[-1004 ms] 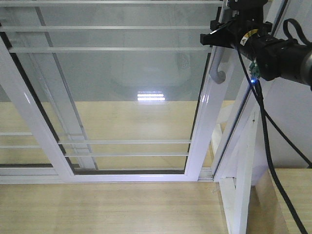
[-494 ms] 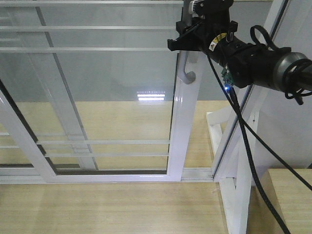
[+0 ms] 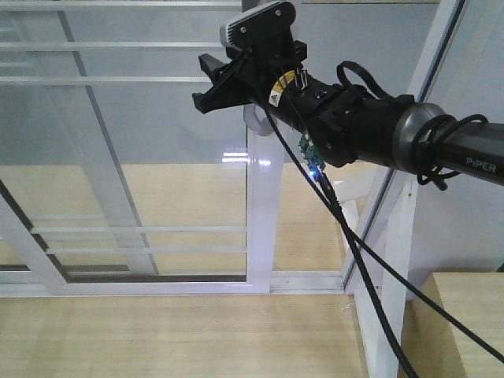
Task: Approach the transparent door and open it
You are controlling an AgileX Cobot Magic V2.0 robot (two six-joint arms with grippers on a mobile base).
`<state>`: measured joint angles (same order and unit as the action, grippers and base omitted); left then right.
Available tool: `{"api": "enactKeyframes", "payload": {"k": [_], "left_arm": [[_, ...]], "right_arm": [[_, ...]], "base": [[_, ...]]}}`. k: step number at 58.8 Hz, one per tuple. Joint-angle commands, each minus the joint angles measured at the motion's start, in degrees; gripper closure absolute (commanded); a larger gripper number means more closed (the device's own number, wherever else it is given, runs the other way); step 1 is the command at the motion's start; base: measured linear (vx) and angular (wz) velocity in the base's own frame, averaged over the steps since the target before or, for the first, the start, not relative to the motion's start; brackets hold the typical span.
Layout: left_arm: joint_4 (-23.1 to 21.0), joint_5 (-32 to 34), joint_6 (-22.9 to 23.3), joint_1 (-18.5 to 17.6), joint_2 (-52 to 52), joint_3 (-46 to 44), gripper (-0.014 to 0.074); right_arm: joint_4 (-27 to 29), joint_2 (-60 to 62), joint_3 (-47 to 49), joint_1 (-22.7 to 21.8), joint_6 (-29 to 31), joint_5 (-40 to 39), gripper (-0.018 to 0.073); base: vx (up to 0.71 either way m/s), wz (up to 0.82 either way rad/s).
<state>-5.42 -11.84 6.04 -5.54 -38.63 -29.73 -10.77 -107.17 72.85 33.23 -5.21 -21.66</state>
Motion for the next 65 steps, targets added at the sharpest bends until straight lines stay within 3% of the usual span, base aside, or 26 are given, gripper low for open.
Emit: {"api": "enactKeyframes", "payload": {"k": [1, 8, 24, 32, 39, 45, 53, 57, 65], "left_arm": [[-0.12, 4.24, 0.32, -0.18, -0.04, -1.61, 0.0111], [-0.12, 4.11, -0.61, -0.18, -0.04, -1.61, 0.0111], [-0.76, 3.49, -12.56, -1.20, -2.93, -1.61, 0.0111], [-7.50, 6.12, -13.21, -4.84, -8.04, -1.61, 0.0111], [-9.15, 14.12, -15.08, -9.21, -13.82, -1.61, 0.0111], [-8.53, 25.45, -17.95, -13.34, -19.96, -1.66, 0.0111], [-2.33, 40.09, -17.37, -18.59, -29.36, -1.77, 0.0111], [-0.43, 44.71, -16.51, -20.14, -33.95, -2.86, 0.0111], [-0.79, 50.68, -14.65, -20.39, -42.73, -8.47, 0.0111]], "right_arm": [[0.17, 5.99, 1.15, 0.18, 0.77, 1.97, 0.0198], [0.61, 13.80, -1.90, -0.01, 0.68, 14.65, 0.0200], [3.66, 35.22, -21.07, -0.01, 0.52, 18.95, 0.0201], [3.79, 42.85, -29.19, -0.01, 0.52, 20.72, 0.0201], [5.36, 46.47, -32.21, -0.01, 0.39, 21.66, 0.0201], [6.04, 47.69, -32.57, -0.01, 0.45, 22.17, 0.0201], [6.04, 47.70, -32.57, -0.01, 0.45, 22.09, 0.0201], [6.11, 47.70, -32.57, -0.01, 0.45, 22.22, 0.0201], [5.93, 47.70, -32.57, -0.01, 0.49, 22.82, 0.0201]], "base": [[0.00, 0.00], [0.00, 0.00], [0.00, 0.00], [0.00, 0.00], [0.00, 0.00], [0.00, 0.00], [0.00, 0.00], [0.00, 0.00], [0.00, 0.00]]}}
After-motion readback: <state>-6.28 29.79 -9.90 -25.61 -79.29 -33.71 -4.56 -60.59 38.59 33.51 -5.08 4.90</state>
